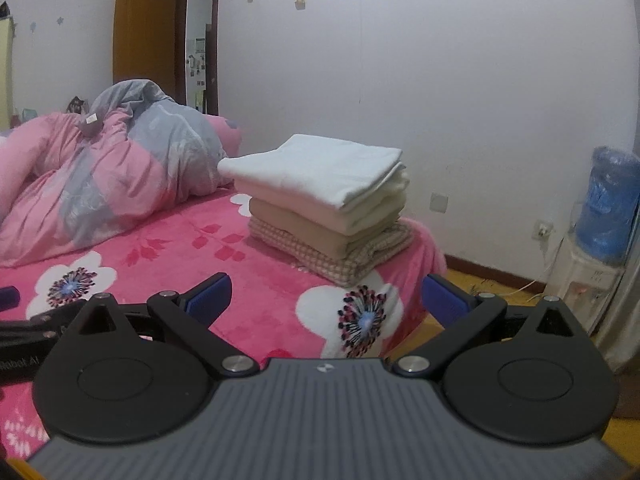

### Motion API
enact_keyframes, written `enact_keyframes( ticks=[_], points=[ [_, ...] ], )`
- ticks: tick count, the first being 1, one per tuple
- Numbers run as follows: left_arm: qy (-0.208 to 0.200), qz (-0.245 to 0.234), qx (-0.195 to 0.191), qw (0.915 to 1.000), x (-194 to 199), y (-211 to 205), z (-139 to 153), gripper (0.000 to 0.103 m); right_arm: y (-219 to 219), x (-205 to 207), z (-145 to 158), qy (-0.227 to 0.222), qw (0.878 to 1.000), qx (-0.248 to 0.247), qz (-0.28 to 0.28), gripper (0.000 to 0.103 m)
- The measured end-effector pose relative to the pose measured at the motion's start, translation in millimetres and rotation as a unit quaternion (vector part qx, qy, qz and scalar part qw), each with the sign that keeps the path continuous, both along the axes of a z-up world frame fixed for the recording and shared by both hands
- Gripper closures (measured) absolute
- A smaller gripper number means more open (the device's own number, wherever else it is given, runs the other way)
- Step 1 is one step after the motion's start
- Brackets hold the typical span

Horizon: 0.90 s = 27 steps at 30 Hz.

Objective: Fold clothes

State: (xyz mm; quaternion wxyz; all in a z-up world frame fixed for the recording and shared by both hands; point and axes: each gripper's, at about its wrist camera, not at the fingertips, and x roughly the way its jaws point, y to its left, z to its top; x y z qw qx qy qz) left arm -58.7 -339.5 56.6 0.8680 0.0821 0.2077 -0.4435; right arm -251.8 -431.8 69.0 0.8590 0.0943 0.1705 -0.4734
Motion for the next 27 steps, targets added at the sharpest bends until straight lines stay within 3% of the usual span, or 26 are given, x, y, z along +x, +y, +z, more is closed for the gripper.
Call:
enact_keyframes(
  ticks=[5, 14, 27],
  points=[
    [-0.015, 0.01, 0.007, 0.9998, -5, -4, 0, 0.0, -1, 2, -1, 0.002, 1.0, -0.002, -0.001, 0.001],
    [-0.004, 0.016, 0.009, 0.9998, -5, -6, 1, 0.0, -1, -1, -2, 0.003, 1.0, 0.001, -0.01, 0.001],
    [-0.02, -0.002, 0.003, 0.9998, -13, -10, 4, 0.0, 1, 1, -5, 0.014, 1.0, -0.002, -0.012, 0.001]
  ],
)
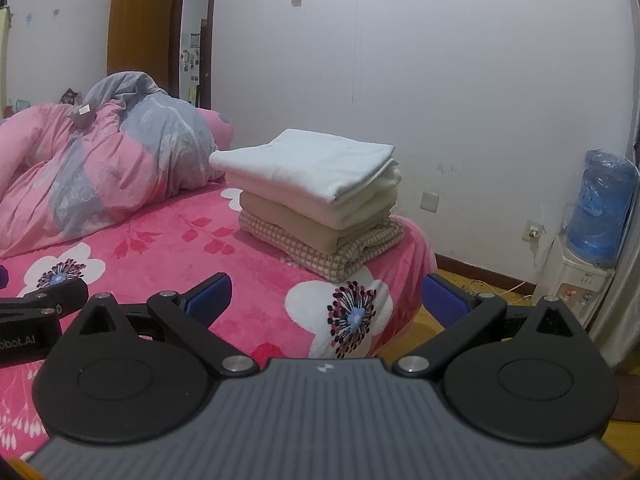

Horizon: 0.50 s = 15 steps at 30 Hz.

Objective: Fold clothes

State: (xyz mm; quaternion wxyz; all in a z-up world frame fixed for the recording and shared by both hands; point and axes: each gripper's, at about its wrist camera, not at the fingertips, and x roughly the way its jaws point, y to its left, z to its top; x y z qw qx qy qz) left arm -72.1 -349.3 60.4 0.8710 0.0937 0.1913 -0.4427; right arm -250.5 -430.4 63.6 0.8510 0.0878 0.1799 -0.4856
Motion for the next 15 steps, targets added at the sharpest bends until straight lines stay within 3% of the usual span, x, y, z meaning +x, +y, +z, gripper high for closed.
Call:
enact_keyframes(
  ticks=[5, 15],
  points=[
    [-0.004, -0.014, -0.003, 0.9999, -4.2, -0.5, -0.2, 0.0, 0.3, 0.7, -0.5, 0.001, 1.0, 0.0, -0.001, 0.001],
    [0.026, -0.044, -0.014, 0.9986, 0.3, 5.9, -2.9, 0.0, 5.1, 10.1, -1.3, 0.008, 1.0, 0.004, -0.004, 0.001]
  ],
)
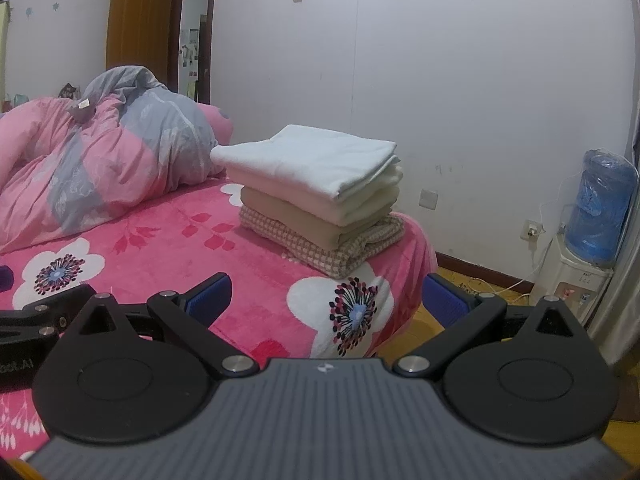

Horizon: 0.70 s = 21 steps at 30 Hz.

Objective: Fold clothes

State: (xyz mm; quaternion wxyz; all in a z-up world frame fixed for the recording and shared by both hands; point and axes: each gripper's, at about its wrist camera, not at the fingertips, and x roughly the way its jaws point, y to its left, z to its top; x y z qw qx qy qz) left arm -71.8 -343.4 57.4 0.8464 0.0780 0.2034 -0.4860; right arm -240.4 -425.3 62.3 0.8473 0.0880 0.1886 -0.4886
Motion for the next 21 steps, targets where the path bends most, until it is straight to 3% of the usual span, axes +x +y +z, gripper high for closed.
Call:
enact_keyframes(
  ticks=[9, 21],
  points=[
    [0.024, -0.025, -0.005, 0.9994, 2, -10, -1, 0.0, 2, 3, 0, -0.001, 1.0, -0.006, -0.013, 0.001],
    [0.035, 0.0, -0.008, 0.9994, 6, -8, 1, 0.0, 2, -6, -2, 0.012, 0.999, -0.013, -0.027, 0.001]
  ],
)
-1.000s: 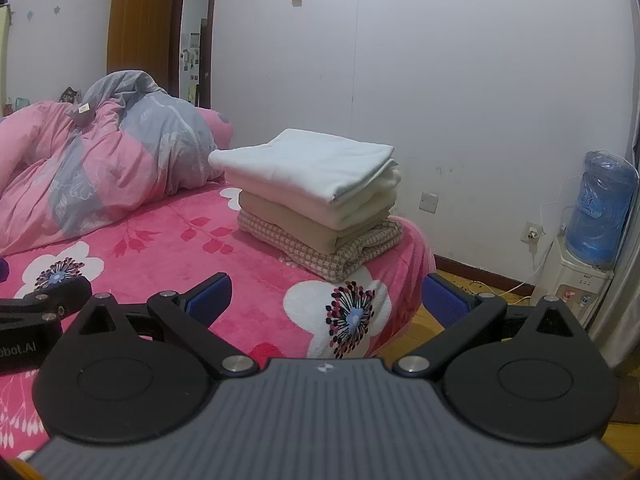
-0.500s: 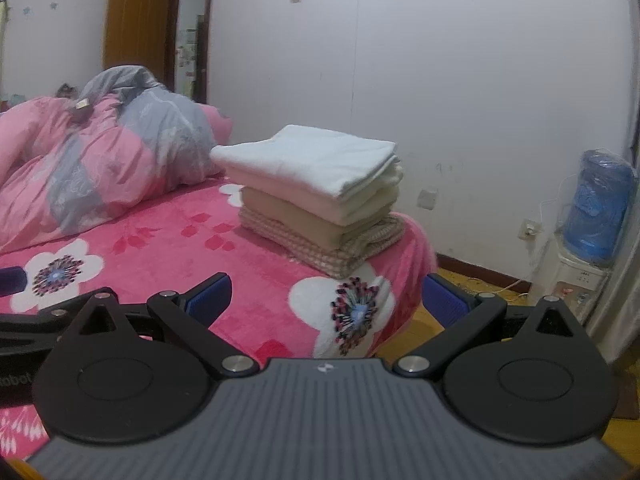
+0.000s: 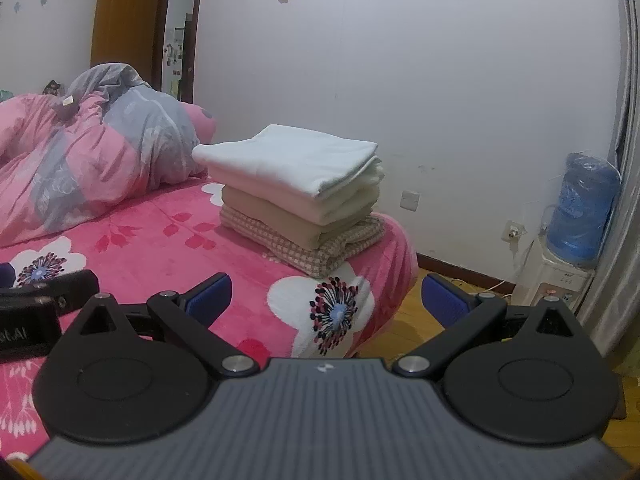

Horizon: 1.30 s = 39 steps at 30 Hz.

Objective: Fold clothes

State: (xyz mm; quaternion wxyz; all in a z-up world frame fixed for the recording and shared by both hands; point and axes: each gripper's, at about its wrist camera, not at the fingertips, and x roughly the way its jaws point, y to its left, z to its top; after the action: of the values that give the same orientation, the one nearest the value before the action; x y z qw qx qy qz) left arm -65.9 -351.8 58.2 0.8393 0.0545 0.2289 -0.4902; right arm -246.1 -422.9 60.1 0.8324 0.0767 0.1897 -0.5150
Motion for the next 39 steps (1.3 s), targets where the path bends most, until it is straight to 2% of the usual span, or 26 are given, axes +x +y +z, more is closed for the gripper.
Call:
enact_keyframes(
  ticks=[22, 39],
  points=[
    [-0.024, -0.008, -0.01, 0.9996, -15, 4, 12, 0.0, 7, -11, 2, 0.001, 1.0, 0.0, -0.004, 0.001],
    [-0.026, -0.013, -0.01, 0.9995, -18, 5, 12, 0.0, 8, -16, 1, 0.0, 1.0, 0.002, -0.007, 0.001]
  ],
)
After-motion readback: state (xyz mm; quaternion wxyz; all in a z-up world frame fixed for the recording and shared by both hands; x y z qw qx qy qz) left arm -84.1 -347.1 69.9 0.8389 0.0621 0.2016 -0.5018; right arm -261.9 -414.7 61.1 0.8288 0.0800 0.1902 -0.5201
